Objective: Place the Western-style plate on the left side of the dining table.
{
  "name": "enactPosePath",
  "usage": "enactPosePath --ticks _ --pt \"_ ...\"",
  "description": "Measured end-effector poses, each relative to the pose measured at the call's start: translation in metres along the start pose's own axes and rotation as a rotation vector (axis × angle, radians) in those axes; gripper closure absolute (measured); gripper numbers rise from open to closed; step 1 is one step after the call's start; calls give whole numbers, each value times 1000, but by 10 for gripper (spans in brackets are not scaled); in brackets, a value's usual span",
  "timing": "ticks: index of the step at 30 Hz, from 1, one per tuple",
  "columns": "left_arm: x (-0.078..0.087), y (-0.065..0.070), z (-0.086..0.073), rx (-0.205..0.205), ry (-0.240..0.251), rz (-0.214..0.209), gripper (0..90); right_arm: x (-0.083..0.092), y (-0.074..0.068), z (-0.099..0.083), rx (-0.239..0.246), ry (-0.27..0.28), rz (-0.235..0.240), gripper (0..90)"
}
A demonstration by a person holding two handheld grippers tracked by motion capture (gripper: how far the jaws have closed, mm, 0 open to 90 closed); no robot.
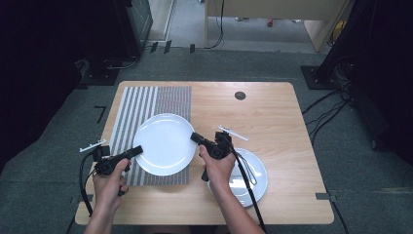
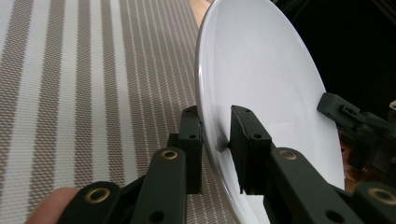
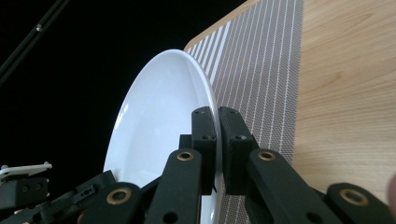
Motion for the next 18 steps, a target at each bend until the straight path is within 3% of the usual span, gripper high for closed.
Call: enactPosePath --ticks 11,18 --pt "2 -25 21 31 6 31 757 -32 -7 6 -5 -25 -2 868" --pt "1 -40 39 37 5 69 756 -59 -6 12 -47 -48 5 867"
Point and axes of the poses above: each handheld gripper's, and its own axes: x roughly backward along the jaws, z roughly out of its top, y roughly to its right, the point moved 6 cm from there along -x, roughly forward along the jaws, and after that the axes turned 8 degrees about -y, right-handed, at the moved point
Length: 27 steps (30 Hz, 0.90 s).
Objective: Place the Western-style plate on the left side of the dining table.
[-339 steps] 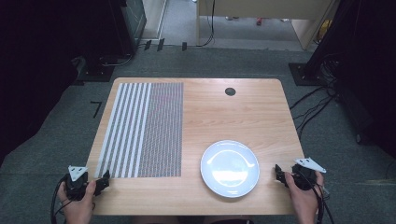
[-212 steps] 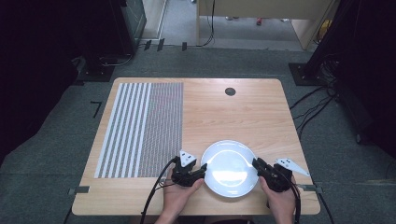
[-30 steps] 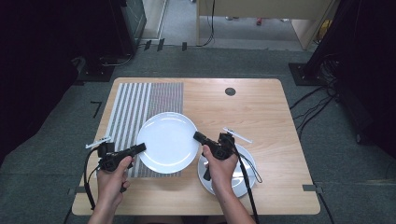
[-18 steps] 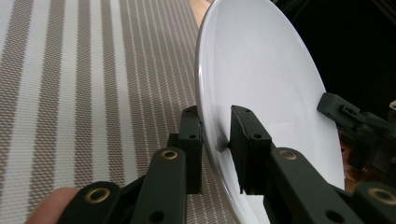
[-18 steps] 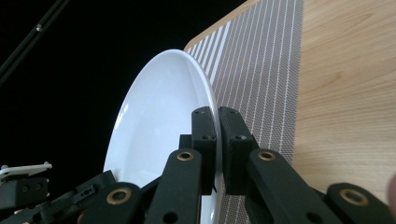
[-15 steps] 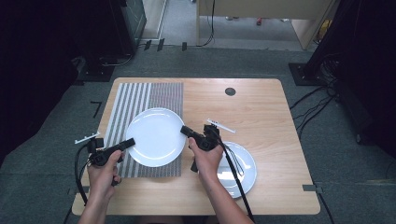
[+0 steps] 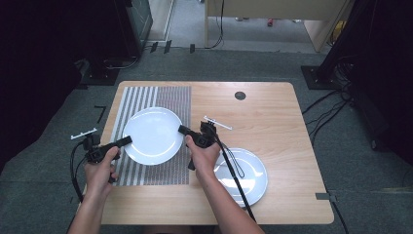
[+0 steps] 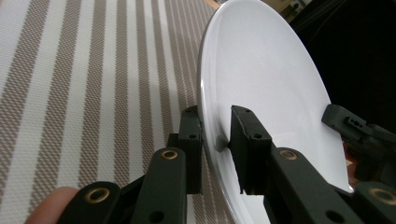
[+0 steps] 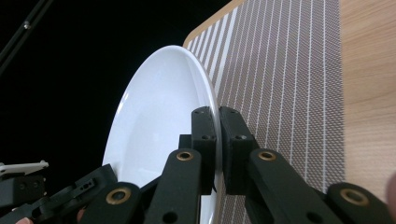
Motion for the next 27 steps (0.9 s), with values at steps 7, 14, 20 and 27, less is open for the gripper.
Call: enactPosePath --ticks 7,14,20,27 --pt "-10 -19 15 25 -24 32 754 -24 5 6 -25 -24 -27 862" --pt "-25 -34 28 58 -37 52 785 -53 22 7 -50 -39 -95 834" --pt "-41 -48 29 103 -69 66 782 -68 34 7 -95 -32 -114 839" --pt "-51 -55 33 113 -60 74 779 -76 41 9 -95 -30 -143 837"
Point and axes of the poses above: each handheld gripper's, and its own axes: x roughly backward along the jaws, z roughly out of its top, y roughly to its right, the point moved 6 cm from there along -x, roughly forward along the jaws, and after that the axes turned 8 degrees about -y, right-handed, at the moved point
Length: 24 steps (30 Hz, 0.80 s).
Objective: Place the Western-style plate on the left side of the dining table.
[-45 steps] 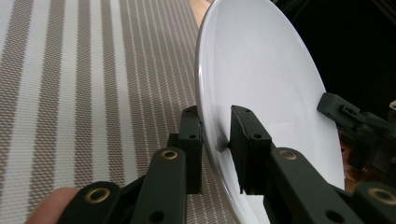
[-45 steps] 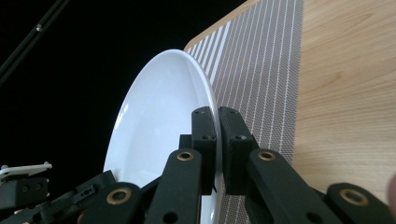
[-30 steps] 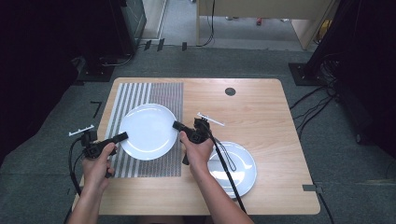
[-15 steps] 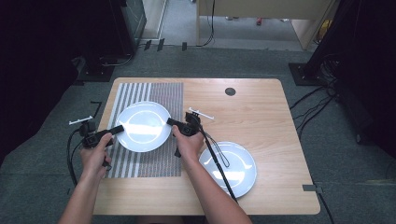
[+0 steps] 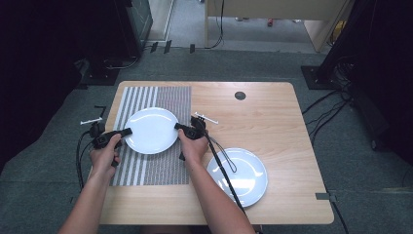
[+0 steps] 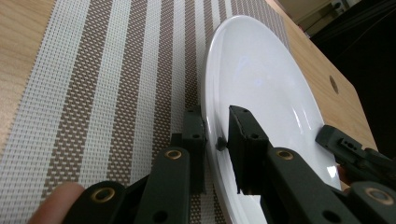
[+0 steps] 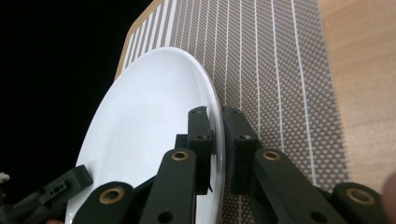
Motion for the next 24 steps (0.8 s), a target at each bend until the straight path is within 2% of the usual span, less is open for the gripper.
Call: enactPosePath --ticks 1,6,11,12,13,14,15,17,18,19,20,21,22,23,24 --pt "-1 0 1 -1 -1 2 774 -1 -1 2 22 10 -10 834" --pt "-6 1 2 -13 -3 29 760 -3 -1 5 38 24 -29 832" --pt "-11 0 0 -40 -15 53 736 -4 0 7 82 29 -53 827" --pt "-14 0 -3 -73 -30 84 729 -5 1 7 91 21 -61 824" --pt "-14 0 -3 -73 -30 84 722 -5 1 7 91 21 -61 824" --pt "-14 2 -4 -121 -28 107 719 -7 5 5 117 6 -88 811" --pt "-14 2 -4 -121 -28 107 705 -7 5 5 117 6 -88 811" --pt "-14 4 -4 -155 -30 133 698 -8 6 4 128 1 -91 804" --pt "-15 6 -5 -197 -33 173 673 -8 6 5 131 -2 -88 777" --pt "-15 6 -5 -197 -33 173 659 -8 6 5 131 -2 -88 777" --pt "-14 7 -5 -228 -34 203 659 -8 5 5 136 -3 -87 758" --pt "-13 9 -5 -273 -32 253 576 -6 3 7 168 22 -94 705" --pt "-11 11 -4 -288 -25 276 530 -4 1 7 183 32 -101 691" --pt "-11 11 -4 -288 -25 276 507 -4 1 7 183 32 -101 691" --pt "-9 13 -4 -305 -15 294 507 -2 -1 8 200 38 -106 668"
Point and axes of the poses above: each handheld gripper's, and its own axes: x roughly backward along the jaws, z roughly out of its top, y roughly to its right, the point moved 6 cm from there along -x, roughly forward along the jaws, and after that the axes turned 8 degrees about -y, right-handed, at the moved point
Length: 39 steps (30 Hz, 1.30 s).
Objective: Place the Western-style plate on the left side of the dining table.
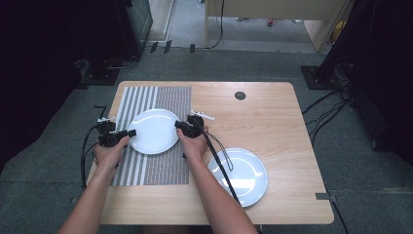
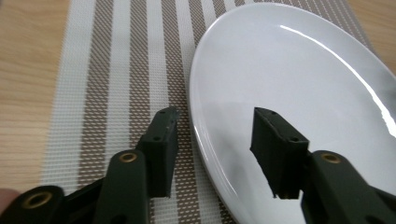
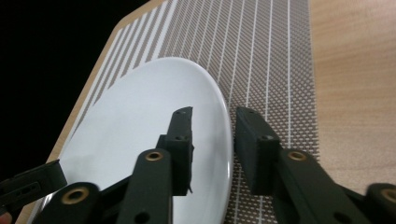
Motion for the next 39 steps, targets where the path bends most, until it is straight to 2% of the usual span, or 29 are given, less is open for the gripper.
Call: enactPosePath --ticks 1,2,3,5,6,7,8,10,13,15,18,19,23,26,29,30,39 --pt "3 1 1 -8 5 8 473 3 -2 1 15 10 -1 632" --pt "8 3 2 -16 14 9 421 7 -4 3 52 16 -29 604" --pt "8 3 2 -16 14 9 400 7 -4 3 52 16 -29 604" --pt "14 6 3 -24 27 -2 381 13 -6 5 95 21 -44 565" --pt "17 8 3 -26 31 -6 330 20 -8 6 135 16 -58 512" --pt "21 9 3 -24 39 -10 330 20 -8 6 135 16 -58 512" --pt "28 11 3 -25 53 -12 292 26 -11 7 156 2 -50 478" --pt "34 14 1 -38 64 -10 252 34 -14 8 190 -19 -31 473" --pt "41 17 -1 -47 76 -15 195 42 -16 8 210 -36 -10 443" --pt "53 21 -6 -60 104 -22 175 57 -16 8 233 -40 11 411" --pt "62 26 -13 -68 122 -33 154 72 -13 7 259 -49 4 377" --pt "62 26 -13 -68 122 -33 148 72 -13 7 259 -49 4 377" --pt "73 34 -22 -86 143 -41 139 93 -4 4 281 -47 2 322" --pt "79 39 -27 -99 152 -28 139 108 5 1 322 -58 -15 281" --pt "85 45 -34 -115 159 -23 138 117 11 0 339 -46 -28 275" --pt "86 46 -39 -121 156 -12 138 124 17 -2 354 -41 -31 268" --pt "93 44 -59 -103 160 -6 139 153 39 -10 381 -32 -50 258"
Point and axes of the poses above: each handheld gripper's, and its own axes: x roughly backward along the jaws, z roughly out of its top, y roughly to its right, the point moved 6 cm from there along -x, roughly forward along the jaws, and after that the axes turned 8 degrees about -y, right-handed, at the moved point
